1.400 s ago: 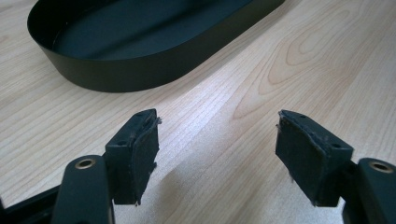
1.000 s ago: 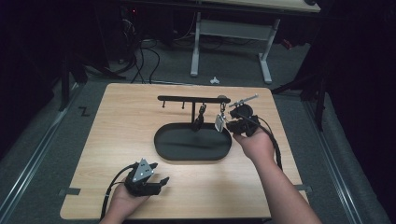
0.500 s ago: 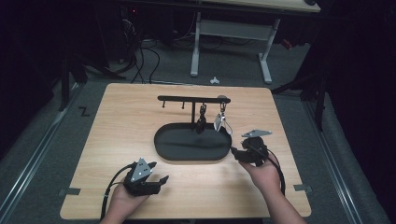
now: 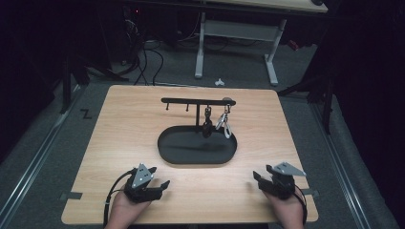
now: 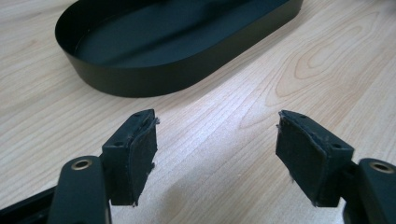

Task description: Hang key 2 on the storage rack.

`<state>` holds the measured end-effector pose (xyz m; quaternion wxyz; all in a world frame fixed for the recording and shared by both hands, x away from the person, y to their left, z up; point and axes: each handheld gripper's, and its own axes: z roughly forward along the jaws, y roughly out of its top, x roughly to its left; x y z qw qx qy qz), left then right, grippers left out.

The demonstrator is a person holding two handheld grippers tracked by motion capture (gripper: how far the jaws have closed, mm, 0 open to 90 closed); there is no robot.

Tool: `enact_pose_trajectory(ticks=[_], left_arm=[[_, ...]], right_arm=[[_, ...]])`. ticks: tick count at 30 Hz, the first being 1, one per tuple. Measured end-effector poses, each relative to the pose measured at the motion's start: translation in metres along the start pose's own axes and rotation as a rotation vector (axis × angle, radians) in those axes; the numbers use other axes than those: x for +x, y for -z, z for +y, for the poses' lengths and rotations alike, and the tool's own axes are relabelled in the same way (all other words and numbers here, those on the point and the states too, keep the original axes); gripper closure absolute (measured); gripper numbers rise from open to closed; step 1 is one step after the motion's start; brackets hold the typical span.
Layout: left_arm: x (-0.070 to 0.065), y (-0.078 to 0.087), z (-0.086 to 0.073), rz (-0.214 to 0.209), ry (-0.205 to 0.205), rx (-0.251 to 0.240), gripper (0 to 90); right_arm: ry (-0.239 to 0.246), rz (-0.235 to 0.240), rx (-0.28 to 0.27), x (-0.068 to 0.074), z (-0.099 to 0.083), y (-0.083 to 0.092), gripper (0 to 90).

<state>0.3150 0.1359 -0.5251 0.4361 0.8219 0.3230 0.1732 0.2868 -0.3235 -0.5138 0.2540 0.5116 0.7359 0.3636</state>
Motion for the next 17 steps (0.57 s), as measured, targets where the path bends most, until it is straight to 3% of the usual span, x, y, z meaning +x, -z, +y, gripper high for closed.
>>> enact_pose_trajectory(ticks=[2,3,4,5,7,17], left_arm=[[-0.002,-0.001,0.0,-0.001,0.001,0.003,29.6],[-0.003,-0.002,0.001,-0.002,-0.001,0.006,29.6],[-0.006,-0.004,0.002,0.0,-0.011,0.014,29.6],[-0.006,-0.004,0.002,0.0,-0.011,0.014,29.6],[-0.007,-0.006,0.002,-0.005,-0.012,0.014,29.6],[-0.005,-0.006,0.007,-0.02,-0.039,0.004,29.4]], right_arm=[[-0.013,0.018,0.02,-0.002,-0.001,0.004,37.7],[0.002,0.006,0.021,-0.003,0.0,0.008,38.0],[-0.01,-0.018,-0.018,-0.008,0.001,0.015,38.5],[-0.01,-0.018,-0.018,-0.008,0.001,0.015,38.5],[-0.056,-0.013,-0.026,-0.012,0.001,0.015,37.5],[-0.061,-0.04,0.008,-0.01,-0.008,0.007,37.0]])
